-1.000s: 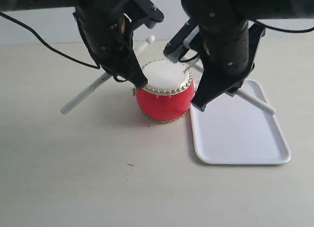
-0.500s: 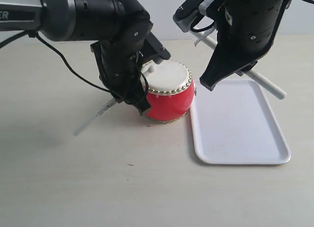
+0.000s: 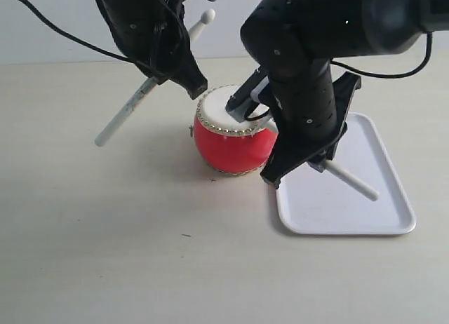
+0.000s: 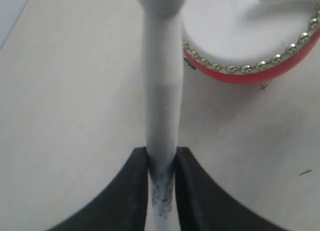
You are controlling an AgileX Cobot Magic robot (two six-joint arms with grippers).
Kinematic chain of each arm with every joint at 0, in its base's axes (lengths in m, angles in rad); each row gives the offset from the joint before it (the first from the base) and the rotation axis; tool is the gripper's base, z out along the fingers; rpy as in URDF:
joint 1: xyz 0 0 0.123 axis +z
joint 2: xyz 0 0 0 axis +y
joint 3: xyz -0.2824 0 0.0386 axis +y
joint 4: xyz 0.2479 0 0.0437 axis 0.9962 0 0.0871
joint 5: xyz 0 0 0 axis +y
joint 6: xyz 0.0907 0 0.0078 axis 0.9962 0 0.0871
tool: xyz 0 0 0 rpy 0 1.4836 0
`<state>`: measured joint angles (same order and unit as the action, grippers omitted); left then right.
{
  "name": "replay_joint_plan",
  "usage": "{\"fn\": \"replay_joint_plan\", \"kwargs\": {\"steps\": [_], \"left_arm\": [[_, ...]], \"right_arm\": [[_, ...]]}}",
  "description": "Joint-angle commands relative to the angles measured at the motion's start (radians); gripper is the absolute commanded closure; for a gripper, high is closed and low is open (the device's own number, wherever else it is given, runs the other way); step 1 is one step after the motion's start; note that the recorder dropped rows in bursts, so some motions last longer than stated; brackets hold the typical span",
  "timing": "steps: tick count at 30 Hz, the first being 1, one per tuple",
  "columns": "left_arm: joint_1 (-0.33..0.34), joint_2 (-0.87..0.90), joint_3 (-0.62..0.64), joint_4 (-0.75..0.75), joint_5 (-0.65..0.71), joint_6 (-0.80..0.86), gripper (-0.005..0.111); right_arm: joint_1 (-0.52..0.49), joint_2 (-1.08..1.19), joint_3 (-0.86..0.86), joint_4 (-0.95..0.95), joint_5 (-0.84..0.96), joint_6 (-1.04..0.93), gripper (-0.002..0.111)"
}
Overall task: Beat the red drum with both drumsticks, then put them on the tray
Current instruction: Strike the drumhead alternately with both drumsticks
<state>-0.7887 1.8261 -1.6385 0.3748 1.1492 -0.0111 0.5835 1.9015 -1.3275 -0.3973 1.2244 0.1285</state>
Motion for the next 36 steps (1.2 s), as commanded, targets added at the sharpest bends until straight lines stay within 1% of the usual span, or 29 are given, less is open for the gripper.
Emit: {"fn": "replay_joint_plan", "kwargs": {"steps": [1, 6, 16, 21, 28, 32, 36], "left_arm": [[-0.001, -0.017, -0.005, 0.018, 0.008, -0.004, 0.107], [-0.001, 0.016, 0.007, 0.018, -0.005, -0.004, 0.107], [0.001, 0.228, 0.01, 0.01, -0.028, 0.019, 0.107], [0.001, 0.291, 0.01, 0.004, -0.02, 0.038, 0.107], [0.001, 0.287, 0.001, 0.007, 0.015, 0.038, 0.107], [0.001, 0.263, -0.043, 0.007, 0.07, 0.038, 0.107], [0.001, 0.199, -0.076, 0.012, 0.072, 0.033, 0.107]], "right_arm": [[-0.003, 0.026, -0.005, 0.004, -0.003, -0.03, 0.108], [-0.003, -0.019, -0.005, -0.034, -0.003, -0.033, 0.108], [-0.003, -0.252, -0.005, -0.099, -0.003, -0.027, 0.108], [-0.003, -0.328, -0.005, -0.125, -0.003, 0.006, 0.108], [-0.003, -0.341, -0.005, -0.107, -0.003, 0.014, 0.108], [-0.003, -0.32, -0.005, -0.074, -0.02, 0.014, 0.108], [-0.003, -0.259, -0.005, -0.049, -0.026, 0.012, 0.108]]}}
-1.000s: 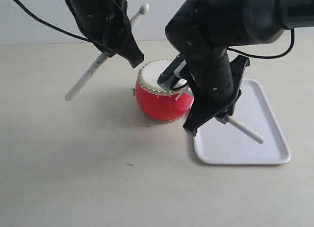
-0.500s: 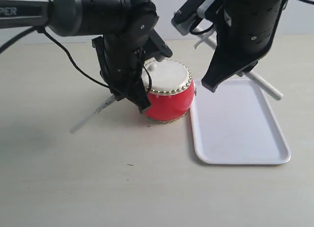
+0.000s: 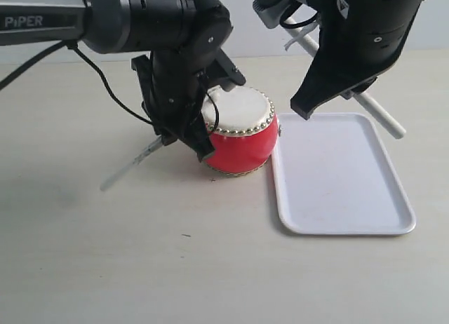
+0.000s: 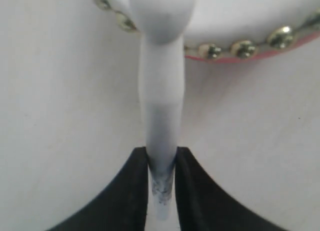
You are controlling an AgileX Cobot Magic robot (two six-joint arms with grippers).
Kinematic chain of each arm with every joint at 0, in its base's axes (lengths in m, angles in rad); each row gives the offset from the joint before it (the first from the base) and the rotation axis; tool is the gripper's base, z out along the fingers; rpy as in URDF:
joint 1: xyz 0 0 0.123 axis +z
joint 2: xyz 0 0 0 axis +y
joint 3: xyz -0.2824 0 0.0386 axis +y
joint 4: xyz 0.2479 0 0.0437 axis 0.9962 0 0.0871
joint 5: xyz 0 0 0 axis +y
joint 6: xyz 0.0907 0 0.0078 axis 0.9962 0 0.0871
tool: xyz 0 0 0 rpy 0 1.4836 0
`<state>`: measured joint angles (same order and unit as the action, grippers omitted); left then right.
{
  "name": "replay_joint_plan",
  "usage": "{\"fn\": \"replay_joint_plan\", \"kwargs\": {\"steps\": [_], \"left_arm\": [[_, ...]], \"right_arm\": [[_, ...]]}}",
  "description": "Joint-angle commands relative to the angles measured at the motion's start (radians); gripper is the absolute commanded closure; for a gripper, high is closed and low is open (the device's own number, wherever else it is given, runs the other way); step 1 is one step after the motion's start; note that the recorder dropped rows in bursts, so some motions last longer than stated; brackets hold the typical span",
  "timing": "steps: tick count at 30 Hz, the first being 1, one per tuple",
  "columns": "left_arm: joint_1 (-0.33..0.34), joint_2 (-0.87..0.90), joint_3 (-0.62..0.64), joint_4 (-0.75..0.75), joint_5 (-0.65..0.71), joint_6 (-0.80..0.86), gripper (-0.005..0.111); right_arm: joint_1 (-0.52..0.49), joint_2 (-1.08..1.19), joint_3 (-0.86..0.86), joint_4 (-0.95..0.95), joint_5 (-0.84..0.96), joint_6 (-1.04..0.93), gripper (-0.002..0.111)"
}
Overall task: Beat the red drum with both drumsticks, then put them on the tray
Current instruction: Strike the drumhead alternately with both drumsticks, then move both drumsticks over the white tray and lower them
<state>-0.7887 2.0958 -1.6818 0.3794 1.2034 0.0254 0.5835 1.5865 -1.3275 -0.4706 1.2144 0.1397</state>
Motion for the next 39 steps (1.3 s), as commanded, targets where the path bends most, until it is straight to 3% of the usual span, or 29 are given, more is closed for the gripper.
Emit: {"fn": "replay_joint_plan", "kwargs": {"steps": [1, 13, 20, 24, 31, 35, 39], "left_arm": [[0.001, -0.093, -0.034, 0.01, 0.018, -0.004, 0.107], [0.001, -0.297, -0.034, 0.087, 0.018, -0.058, 0.107], [0.001, -0.305, -0.033, 0.071, 0.018, -0.065, 0.107], [0.001, -0.305, -0.031, -0.015, -0.017, -0.059, 0.107], [-0.001, -0.305, -0.031, -0.298, -0.238, 0.083, 0.107], [-0.001, -0.305, -0.031, -0.624, -0.415, 0.284, 0.107], [-0.001, -0.305, -0.031, -1.09, -0.501, 0.601, 0.107]], "right_arm": [[-0.003, 0.08, -0.005, 0.031, -0.016, 0.001, 0.108], [-0.003, 0.381, -0.005, 0.07, 0.007, -0.065, 0.108], [-0.003, 0.339, -0.005, 0.049, 0.007, -0.065, 0.108], [-0.003, 0.264, -0.005, 0.04, 0.007, -0.065, 0.108], [-0.11, 0.064, -0.005, 0.056, -0.049, -0.059, 0.108], [-0.243, -0.001, -0.005, 0.181, -0.095, -0.11, 0.108], [-0.362, -0.001, 0.038, 0.38, -0.218, -0.23, 0.108]]}}
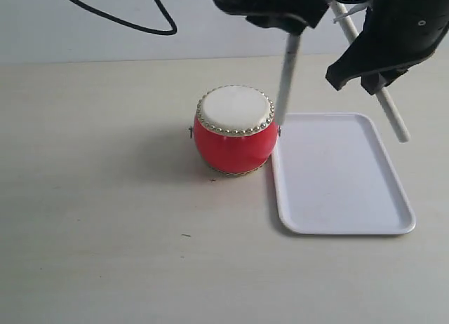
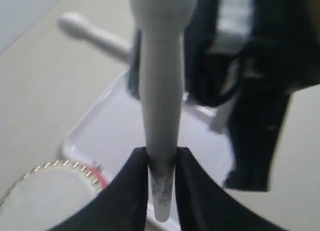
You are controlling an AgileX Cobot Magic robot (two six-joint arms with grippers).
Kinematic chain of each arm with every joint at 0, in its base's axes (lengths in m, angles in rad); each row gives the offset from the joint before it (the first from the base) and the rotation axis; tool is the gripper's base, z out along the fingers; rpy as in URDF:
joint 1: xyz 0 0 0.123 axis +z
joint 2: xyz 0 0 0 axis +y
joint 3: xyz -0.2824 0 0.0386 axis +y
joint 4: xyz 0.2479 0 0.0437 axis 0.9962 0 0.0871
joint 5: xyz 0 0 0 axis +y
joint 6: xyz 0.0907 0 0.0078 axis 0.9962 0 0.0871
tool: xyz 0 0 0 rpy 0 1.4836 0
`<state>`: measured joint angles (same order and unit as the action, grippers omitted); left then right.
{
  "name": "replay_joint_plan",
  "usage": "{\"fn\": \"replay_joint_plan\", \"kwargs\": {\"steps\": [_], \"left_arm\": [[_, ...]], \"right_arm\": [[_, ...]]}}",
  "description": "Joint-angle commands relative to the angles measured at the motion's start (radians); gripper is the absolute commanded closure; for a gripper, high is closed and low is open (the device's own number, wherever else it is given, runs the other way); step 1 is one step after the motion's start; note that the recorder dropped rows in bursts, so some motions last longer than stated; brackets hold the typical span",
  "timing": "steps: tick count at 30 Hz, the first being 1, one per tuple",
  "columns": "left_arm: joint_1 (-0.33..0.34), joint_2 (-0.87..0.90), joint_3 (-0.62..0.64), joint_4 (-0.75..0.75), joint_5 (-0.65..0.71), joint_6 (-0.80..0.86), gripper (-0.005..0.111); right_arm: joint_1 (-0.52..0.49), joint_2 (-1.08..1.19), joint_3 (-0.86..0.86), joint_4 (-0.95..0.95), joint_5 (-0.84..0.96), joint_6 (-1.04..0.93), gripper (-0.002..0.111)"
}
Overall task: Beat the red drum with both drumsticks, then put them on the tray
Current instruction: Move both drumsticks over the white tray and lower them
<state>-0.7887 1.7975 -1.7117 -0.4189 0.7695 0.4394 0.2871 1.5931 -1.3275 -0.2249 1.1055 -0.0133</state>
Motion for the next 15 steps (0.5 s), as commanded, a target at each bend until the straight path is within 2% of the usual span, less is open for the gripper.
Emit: {"fn": "replay_joint_plan", "kwargs": {"steps": [1, 4, 15], "left_arm": [[-0.001, -0.006, -0.001, -0.312, -0.067, 0.194, 0.107], [-0.001, 0.03, -0.001, -0.326, -0.051, 0.186, 0.107], [-0.001, 0.261, -0.001, -0.355, -0.064, 0.221, 0.107]], "right_arm": [[-0.075, -0.008, 0.051, 0.155, -0.137, -0.083, 0.108], [-0.121, -0.008, 0.137, 0.173, -0.251, -0.084, 0.108], [-0.126, 0.003, 0.228, 0.169, -0.356, -0.015, 0.108]]}}
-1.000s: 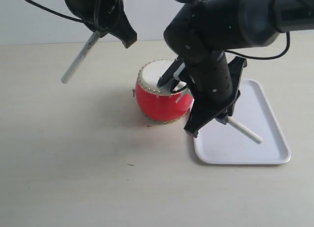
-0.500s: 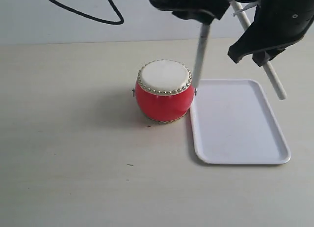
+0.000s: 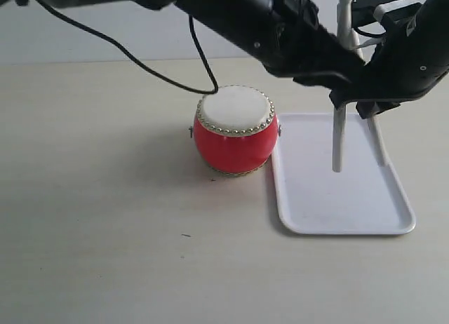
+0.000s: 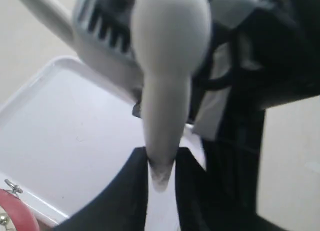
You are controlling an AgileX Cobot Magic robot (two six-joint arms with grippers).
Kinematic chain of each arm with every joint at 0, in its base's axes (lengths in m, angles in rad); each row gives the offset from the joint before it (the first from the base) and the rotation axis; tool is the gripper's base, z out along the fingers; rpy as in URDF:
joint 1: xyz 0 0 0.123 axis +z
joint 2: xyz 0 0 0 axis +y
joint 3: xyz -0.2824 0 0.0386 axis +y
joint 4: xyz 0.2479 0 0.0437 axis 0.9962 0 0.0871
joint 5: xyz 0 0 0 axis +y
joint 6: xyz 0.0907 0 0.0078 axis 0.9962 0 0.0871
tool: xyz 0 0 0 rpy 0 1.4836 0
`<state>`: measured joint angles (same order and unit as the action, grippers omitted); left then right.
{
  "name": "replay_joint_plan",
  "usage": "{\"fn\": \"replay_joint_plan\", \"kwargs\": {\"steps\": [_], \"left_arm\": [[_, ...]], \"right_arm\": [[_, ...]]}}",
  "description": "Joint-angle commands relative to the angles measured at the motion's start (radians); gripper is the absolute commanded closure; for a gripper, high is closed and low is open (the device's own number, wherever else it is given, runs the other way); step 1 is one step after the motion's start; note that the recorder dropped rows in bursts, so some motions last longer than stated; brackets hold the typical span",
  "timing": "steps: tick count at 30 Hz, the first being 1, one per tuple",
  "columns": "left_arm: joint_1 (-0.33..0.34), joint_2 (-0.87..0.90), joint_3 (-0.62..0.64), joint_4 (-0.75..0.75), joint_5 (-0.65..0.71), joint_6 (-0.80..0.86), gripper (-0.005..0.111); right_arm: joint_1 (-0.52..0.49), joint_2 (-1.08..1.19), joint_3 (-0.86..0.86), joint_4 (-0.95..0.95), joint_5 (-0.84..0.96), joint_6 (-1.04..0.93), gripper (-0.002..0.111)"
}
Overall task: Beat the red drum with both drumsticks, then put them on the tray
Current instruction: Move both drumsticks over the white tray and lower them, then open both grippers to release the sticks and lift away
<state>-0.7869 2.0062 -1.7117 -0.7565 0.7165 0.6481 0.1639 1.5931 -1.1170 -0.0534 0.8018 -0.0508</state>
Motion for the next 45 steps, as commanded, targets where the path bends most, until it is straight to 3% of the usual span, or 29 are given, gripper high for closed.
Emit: {"fn": "replay_joint_plan", "kwargs": {"steps": [1, 15, 22, 23, 26, 45], "left_arm": [[-0.003, 0.067, -0.001, -0.017, -0.013, 0.024, 0.107], [-0.001, 0.16, -0.001, -0.017, -0.058, 0.027, 0.107], [0.039, 0.24, -0.001, -0.055, -0.063, -0.026, 0.107], [-0.011, 0.362, -0.16, 0.241, 0.052, -0.273, 0.107], [-0.016, 0.362, -0.223, 0.312, 0.124, -0.342, 0.107], [-0.031, 0.418, -0.231, 0.28, 0.092, -0.342, 0.107]], "right_arm": [[-0.003, 0.009, 0.026, -0.003, -0.067, 0.03, 0.108], [-0.003, 0.272, 0.063, -0.004, -0.147, 0.051, 0.108], [-0.003, 0.328, 0.063, -0.004, -0.241, 0.051, 0.108], [-0.067, 0.23, 0.063, 0.02, -0.228, 0.066, 0.071], [-0.067, 0.142, 0.063, -0.064, -0.205, 0.166, 0.071], [-0.067, 0.037, 0.018, -0.105, -0.152, 0.184, 0.072]]}}
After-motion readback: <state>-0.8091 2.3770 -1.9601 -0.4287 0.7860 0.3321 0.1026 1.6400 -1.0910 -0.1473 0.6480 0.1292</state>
